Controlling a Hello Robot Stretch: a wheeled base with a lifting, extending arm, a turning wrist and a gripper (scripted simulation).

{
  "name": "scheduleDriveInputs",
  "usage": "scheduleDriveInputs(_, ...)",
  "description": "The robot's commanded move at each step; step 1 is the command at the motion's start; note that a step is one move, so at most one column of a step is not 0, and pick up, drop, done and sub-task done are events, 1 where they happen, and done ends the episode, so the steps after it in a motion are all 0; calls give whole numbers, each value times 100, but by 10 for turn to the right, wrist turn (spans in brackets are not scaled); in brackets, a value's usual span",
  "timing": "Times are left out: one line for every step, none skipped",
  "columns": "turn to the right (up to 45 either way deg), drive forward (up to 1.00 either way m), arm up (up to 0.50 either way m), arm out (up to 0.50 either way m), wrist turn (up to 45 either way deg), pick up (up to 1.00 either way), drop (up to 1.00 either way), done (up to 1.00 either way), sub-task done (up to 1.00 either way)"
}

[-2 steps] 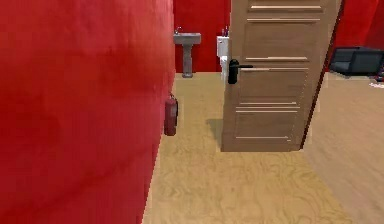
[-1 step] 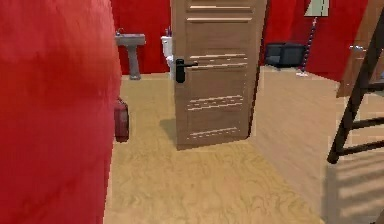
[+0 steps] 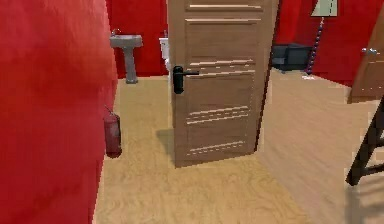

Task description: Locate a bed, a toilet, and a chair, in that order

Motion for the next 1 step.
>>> scheduleDriveInputs(270,0,0,0,0,0,0,0,0)
